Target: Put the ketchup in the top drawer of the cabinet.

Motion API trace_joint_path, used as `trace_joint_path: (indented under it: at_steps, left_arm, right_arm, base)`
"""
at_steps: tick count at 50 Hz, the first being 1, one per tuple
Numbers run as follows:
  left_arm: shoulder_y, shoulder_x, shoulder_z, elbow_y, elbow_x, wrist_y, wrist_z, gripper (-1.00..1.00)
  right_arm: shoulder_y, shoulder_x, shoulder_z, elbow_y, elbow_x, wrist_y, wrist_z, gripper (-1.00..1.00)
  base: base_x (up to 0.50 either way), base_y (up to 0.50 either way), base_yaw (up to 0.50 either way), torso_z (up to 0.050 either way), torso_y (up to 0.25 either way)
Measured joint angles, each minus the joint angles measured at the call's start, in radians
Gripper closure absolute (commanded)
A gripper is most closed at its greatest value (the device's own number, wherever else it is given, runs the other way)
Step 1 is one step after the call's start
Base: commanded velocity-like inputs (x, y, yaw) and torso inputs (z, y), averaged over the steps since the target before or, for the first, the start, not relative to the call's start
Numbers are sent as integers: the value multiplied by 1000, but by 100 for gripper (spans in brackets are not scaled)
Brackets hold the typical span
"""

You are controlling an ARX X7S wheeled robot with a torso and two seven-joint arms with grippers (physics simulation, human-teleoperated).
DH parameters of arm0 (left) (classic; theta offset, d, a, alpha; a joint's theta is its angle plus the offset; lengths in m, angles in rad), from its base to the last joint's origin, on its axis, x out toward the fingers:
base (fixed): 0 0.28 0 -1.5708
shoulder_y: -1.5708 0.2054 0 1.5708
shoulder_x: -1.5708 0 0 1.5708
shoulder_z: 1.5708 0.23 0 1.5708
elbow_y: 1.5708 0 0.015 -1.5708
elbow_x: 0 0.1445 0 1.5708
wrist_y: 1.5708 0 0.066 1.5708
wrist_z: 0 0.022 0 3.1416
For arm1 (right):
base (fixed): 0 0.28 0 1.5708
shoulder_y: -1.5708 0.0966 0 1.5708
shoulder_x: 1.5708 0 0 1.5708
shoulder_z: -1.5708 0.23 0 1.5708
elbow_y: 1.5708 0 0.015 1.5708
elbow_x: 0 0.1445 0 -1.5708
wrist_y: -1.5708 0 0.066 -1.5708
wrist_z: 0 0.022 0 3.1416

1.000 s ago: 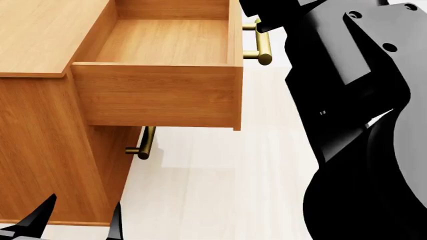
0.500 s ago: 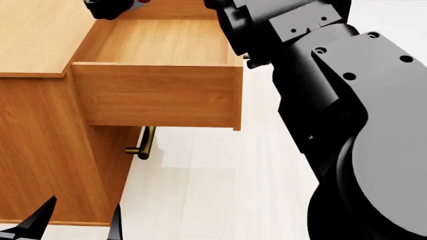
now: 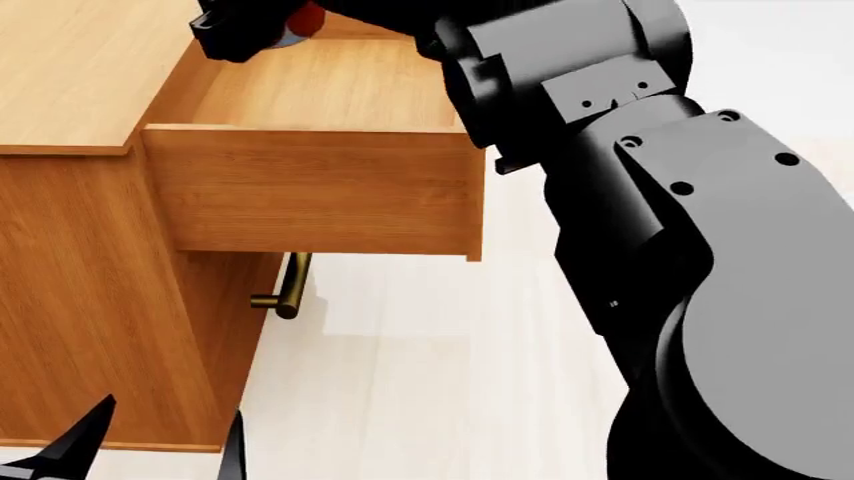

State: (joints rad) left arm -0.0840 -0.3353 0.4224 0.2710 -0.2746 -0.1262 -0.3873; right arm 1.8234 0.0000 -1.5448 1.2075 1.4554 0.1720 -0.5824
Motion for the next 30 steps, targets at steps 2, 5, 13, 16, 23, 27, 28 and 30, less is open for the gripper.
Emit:
trace_joint_path:
  at_steps: [2, 5, 13, 16, 23, 27, 28, 30]
  left_arm:
    - [0, 0, 1, -2, 0, 1, 0, -100]
    - [-1, 0, 2, -4, -1, 2, 1, -100]
    - [2, -2, 4, -6, -3, 7, 1, -100]
    - [4, -3, 5, -5, -4, 9, 1, -100]
    - [7, -5, 6, -5, -5, 14, 0, -100]
    - [7, -6, 6, -8, -6, 17, 1, -100]
    - [7, -6, 6, -8, -6, 18, 1, -100]
    - [7, -6, 7, -10, -7, 20, 1, -100]
  right_arm:
    - [-5, 0, -1, 4, 13, -5, 10, 100]
    - [-14, 0, -3, 11, 32, -11, 26, 100]
    - [-29, 0, -13, 24, 94, 5, 70, 100]
    - [-33, 0, -19, 26, 118, 21, 89, 100]
    - [-39, 0, -34, 29, 160, 57, 125, 100]
    - [-42, 0, -40, 31, 176, 68, 138, 100]
    - [-43, 0, -41, 31, 179, 70, 140, 100]
    - [-45, 0, -44, 31, 185, 73, 144, 100]
  base:
    - [0, 0, 0, 0, 0]
    - [0, 0, 0, 0, 0]
    - [0, 0, 0, 0, 0]
    - [0, 0, 0, 0, 3]
    - [0, 0, 0, 0, 0]
    - [0, 0, 0, 0, 0]
    - [0, 0, 0, 0, 0]
    - [0, 0, 0, 0, 0]
